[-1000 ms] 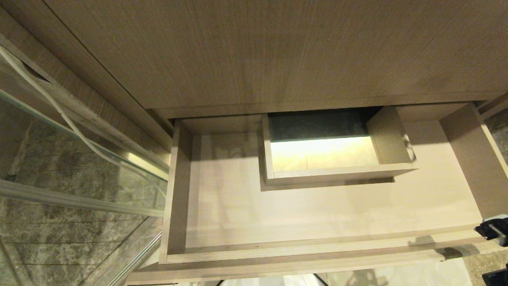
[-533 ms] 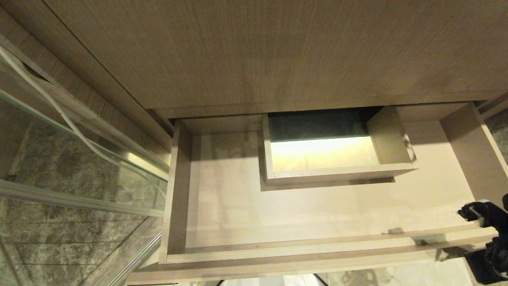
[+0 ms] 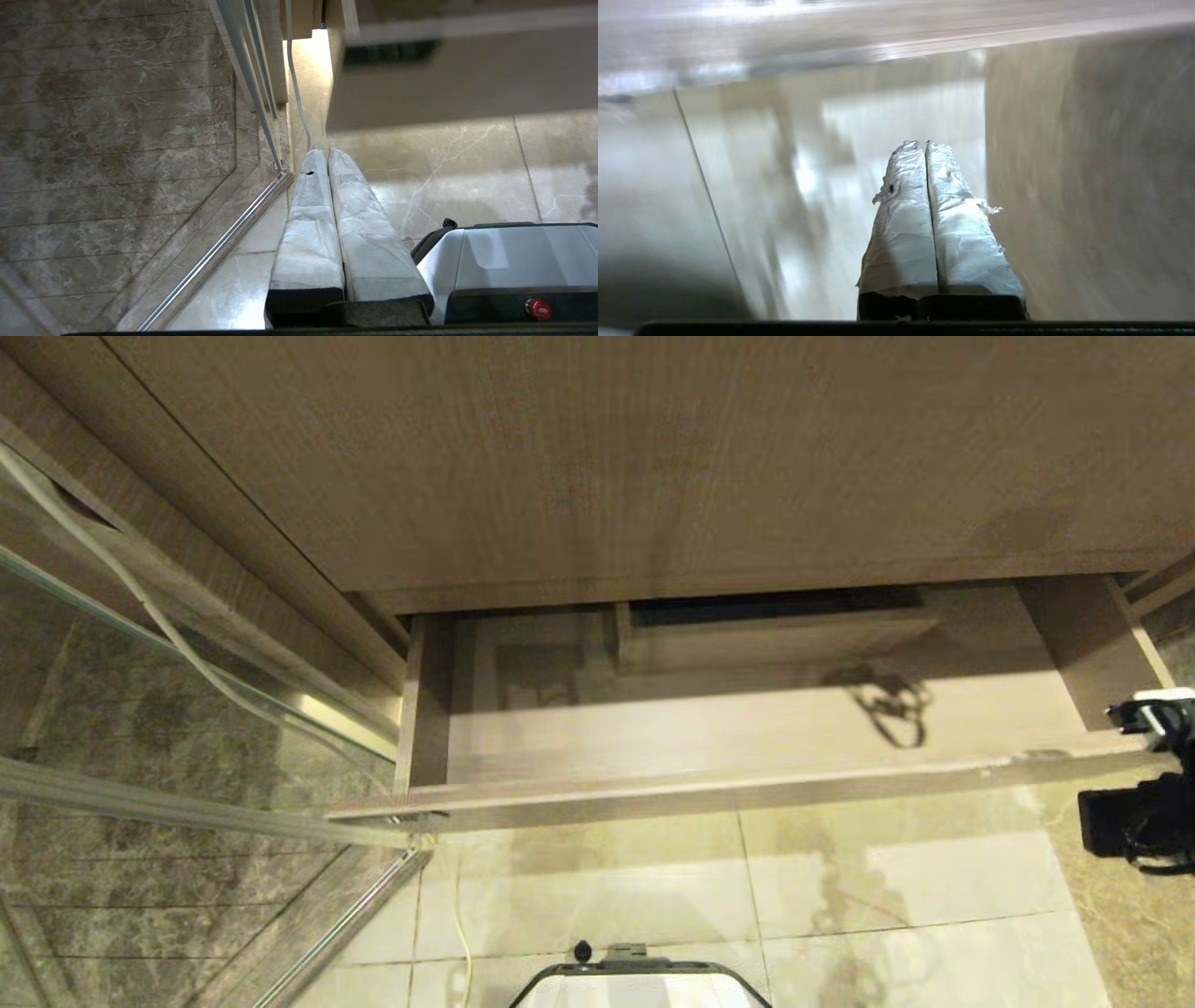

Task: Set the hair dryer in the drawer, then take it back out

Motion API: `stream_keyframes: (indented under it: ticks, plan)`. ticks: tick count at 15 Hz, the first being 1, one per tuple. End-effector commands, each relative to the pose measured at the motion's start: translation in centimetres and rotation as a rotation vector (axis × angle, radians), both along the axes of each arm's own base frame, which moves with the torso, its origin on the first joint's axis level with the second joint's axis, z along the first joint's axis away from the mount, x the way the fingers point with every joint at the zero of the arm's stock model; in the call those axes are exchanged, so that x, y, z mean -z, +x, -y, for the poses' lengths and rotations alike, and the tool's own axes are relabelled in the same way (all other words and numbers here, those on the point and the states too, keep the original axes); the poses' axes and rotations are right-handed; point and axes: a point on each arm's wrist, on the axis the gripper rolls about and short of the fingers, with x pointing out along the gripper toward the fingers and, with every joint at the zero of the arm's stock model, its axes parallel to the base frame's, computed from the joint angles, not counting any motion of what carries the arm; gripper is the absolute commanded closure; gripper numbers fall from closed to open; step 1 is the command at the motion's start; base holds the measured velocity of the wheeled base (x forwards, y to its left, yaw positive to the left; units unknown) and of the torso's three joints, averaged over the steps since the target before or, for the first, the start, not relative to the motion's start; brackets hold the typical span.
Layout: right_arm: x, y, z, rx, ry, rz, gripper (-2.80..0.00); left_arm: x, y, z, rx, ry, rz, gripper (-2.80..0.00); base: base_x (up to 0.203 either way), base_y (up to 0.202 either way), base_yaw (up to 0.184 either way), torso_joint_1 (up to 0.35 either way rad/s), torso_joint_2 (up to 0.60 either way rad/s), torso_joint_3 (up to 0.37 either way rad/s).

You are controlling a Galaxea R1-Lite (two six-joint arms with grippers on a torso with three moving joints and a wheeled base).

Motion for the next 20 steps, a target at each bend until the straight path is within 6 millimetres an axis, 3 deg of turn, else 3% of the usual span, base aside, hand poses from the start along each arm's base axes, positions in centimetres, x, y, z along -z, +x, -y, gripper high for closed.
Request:
stream_keyframes:
  ticks: [1, 4, 7, 12, 20]
  plan:
    - [-2.6, 0.5, 0.1, 0.028, 0.02, 0.223, 0.0, 0.0, 0.0, 0.0, 0.0, 0.0, -0.001, 0.0, 0.0, 0.0, 0.0, 0.0, 0.0, 0.0]
    - [-3.9, 0.4, 0.3, 0.124, -0.02, 0.331, 0.0, 0.0, 0.0, 0.0, 0.0, 0.0, 0.0, 0.0, 0.0, 0.0, 0.0, 0.0, 0.0, 0.0]
    - [-5.0, -1.4, 0.0, 0.118, -0.026, 0.375, 0.0, 0.0, 0.0, 0.0, 0.0, 0.0, -0.001, 0.0, 0.0, 0.0, 0.0, 0.0, 0.0, 0.0]
    - [-3.0, -6.7, -1.1, 0.1, -0.054, 0.255, 0.0, 0.0, 0.0, 0.0, 0.0, 0.0, -0.001, 0.0, 0.0, 0.0, 0.0, 0.0, 0.0, 0.0]
    - [-2.5, -8.3, -2.0, 0.06, -0.036, 0.184, 0.0, 0.0, 0.0, 0.0, 0.0, 0.0, -0.001, 0.0, 0.0, 0.0, 0.0, 0.0, 0.0, 0.0]
